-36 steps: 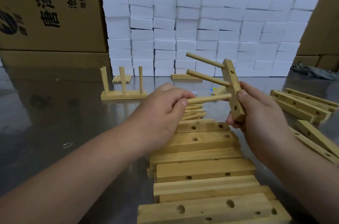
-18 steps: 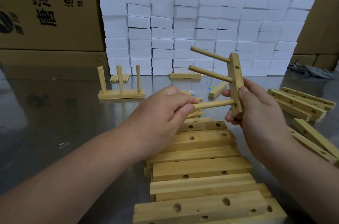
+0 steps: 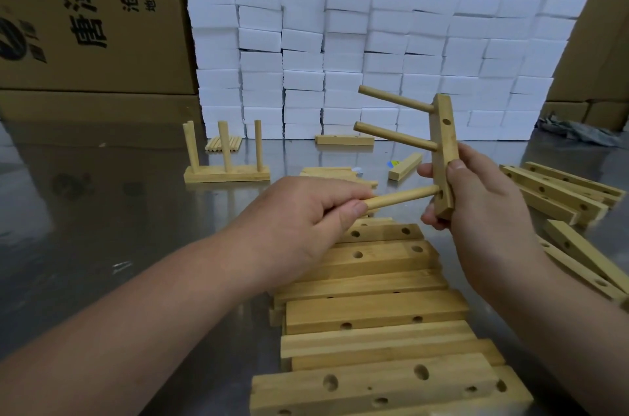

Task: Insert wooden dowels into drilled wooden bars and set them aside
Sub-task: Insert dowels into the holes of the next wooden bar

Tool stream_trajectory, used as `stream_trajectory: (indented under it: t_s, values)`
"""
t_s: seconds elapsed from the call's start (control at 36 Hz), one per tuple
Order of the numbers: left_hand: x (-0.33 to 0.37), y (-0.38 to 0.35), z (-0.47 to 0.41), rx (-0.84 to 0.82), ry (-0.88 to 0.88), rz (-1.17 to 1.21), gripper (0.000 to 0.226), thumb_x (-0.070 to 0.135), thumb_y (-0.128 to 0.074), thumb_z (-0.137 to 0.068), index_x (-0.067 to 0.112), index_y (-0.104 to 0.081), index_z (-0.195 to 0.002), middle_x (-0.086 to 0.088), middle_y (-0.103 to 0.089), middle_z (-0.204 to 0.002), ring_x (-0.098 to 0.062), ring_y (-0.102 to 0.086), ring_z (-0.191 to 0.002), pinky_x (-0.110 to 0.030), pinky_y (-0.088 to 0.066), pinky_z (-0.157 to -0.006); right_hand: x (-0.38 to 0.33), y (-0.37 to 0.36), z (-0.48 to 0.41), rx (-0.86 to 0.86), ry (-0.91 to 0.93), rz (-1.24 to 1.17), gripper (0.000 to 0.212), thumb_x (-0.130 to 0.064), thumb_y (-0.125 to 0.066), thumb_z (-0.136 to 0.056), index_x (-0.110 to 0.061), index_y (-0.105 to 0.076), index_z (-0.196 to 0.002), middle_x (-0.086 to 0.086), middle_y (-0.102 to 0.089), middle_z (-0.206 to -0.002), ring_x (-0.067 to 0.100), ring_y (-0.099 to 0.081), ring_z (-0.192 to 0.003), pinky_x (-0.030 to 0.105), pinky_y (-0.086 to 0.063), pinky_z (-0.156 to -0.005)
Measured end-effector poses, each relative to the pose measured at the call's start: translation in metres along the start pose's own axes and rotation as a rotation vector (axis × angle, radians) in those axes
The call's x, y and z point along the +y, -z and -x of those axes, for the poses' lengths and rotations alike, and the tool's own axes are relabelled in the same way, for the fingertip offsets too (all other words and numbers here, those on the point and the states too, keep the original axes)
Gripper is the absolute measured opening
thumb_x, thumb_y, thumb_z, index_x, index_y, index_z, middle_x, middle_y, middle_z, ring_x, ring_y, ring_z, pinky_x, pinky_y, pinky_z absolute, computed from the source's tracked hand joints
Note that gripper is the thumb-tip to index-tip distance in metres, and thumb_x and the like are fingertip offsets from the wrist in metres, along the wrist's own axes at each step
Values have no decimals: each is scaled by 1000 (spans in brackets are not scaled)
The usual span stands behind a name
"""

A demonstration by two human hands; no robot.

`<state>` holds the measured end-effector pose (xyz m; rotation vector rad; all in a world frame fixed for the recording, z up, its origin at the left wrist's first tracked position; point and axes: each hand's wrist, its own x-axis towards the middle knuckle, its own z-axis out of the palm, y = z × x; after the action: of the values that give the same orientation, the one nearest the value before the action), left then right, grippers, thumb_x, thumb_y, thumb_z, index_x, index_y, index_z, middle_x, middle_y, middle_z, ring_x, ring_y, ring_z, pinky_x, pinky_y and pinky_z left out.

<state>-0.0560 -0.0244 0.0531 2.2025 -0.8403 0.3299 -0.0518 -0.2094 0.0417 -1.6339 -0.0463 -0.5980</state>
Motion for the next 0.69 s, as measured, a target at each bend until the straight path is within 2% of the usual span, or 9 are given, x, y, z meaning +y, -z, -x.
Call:
stream_trajectory:
  t_s: [0.14,0.25,0.33,0.39,0.5,0.69]
  values:
    - [-1,-1,-1,-5,34,70,19,37,-47,-85,50,-57,-94,23,-57,-61,5,-53,-62,-14,-42,-61,0,0,0,-3,9,1,28,-18,-32,-101,-26,-51,-119,-7,-62,-92,3,-51,-41,15,-46,-45]
    - [1,-1,1,2,34,71,18,39,-46,-83,49,-58,-93,19,-59,-66,0,-54,-65,-19,-44,-64,0,1,1,-12,31,20,30,-18,-32,-101,-26,-50,-123,-7,-62,-94,3,-52,-44,14,-46,-45]
    - [2,0,1,33,5,34,18,31,-47,-90,42,-61,-94,12,-61,-82,-5,-54,-79,-17,-41,-67,-1,1,2,-31,45,34,31,-18,-32,-101,-26,-50,-125,-6,-62,-97,4,-53,-45,14,-46,-46]
    - [4,1,0,48,-17,-5,21,31,-44,-91,35,-64,-98,9,-60,-79,-3,-51,-81,-16,-40,-65,-1,0,4,-55,63,48,32,-19,-32,-101,-27,-49,-126,-6,-62,-99,4,-53,-46,15,-46,-47]
    - [6,3,-2,70,-55,-92,38,43,-38,-81,31,-64,-105,13,-54,-77,0,-48,-81,-14,-37,-60,-2,-2,8,-109,96,45,34,-21,-33,-100,-27,-48,-131,-9,-63,-99,5,-52,-47,16,-45,-46]
    - [3,3,-2,93,-70,-113,30,38,-40,-93,31,-64,-108,18,-52,-76,1,-49,-81,-19,-39,-65,-4,-2,15,-121,152,-6,32,-23,-33,-100,-36,-49,-124,-12,-64,-99,4,-52,-49,16,-46,-48]
